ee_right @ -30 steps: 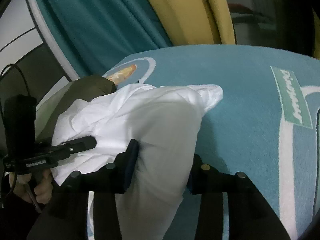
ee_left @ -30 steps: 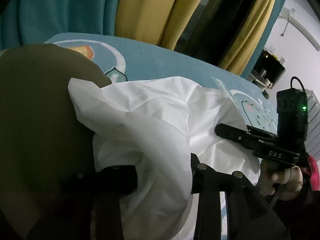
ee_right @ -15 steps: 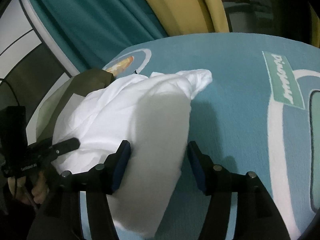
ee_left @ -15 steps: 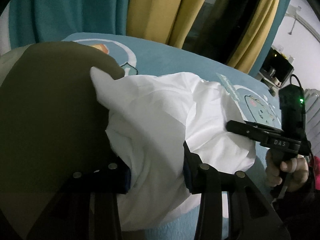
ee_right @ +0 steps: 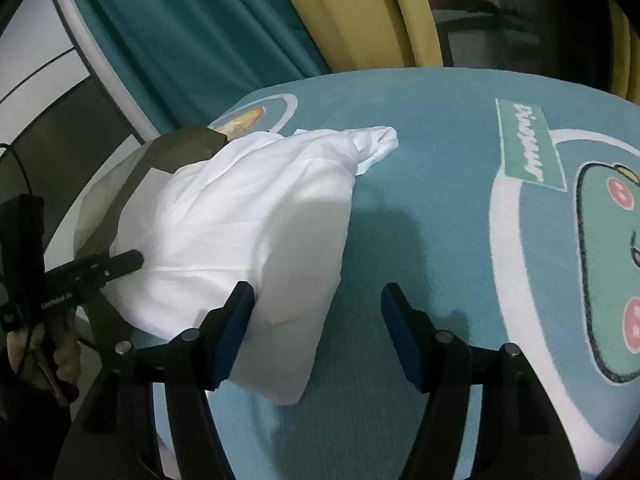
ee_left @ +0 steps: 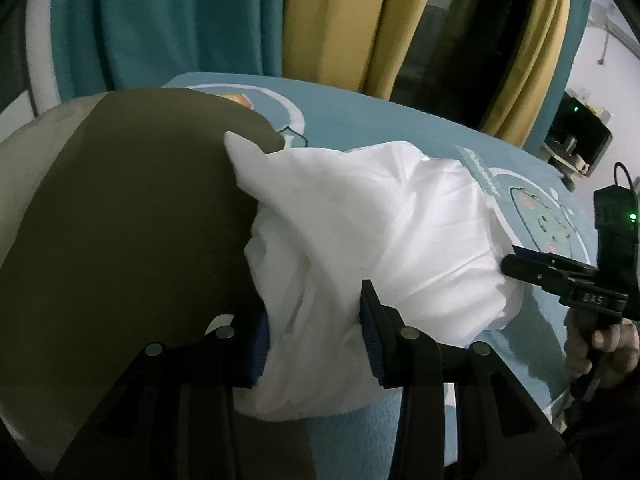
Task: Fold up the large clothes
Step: 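Open both grippers and set the bundle down beside the olive pillow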
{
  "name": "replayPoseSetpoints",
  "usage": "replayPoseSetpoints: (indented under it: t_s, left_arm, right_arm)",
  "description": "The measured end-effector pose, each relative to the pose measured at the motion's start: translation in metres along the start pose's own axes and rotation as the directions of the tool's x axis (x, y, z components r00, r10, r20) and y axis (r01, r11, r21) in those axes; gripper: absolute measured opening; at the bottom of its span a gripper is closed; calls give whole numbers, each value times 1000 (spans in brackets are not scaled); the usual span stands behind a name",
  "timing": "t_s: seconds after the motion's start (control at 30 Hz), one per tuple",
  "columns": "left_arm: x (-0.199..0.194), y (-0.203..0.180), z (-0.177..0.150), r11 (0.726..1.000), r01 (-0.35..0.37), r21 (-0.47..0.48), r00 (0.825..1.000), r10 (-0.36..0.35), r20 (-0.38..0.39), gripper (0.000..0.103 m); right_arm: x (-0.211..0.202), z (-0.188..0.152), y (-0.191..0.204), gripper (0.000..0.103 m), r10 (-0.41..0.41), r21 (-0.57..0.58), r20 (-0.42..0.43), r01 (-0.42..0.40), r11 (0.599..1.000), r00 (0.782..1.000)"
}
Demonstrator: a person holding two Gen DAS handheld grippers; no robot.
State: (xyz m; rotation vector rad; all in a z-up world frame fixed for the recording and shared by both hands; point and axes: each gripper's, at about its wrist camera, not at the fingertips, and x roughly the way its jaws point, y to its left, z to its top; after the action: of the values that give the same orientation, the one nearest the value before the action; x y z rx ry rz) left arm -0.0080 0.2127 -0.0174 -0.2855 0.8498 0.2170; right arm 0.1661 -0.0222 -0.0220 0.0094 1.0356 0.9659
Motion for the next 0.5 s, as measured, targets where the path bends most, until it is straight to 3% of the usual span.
replayPoseSetpoints:
  t_s: [0.23,0.37,0.5]
  left_arm:
    - [-20,2,-6,999,-40,-22,998,41,42,42]
    - [-35,0,-11,992,-123,-24,989,124,85,42]
    - [-50,-2,-17,991,-127,-40,984,131,119,42]
  right_arm:
    - [-17,-9,-4,67,-20,-3,4,20,1000,1000]
    - [-29,-15,-7,68,-52,-2,10,52,999,999]
    - [-42,-22,-14,68,-75,9,16,75,997,997]
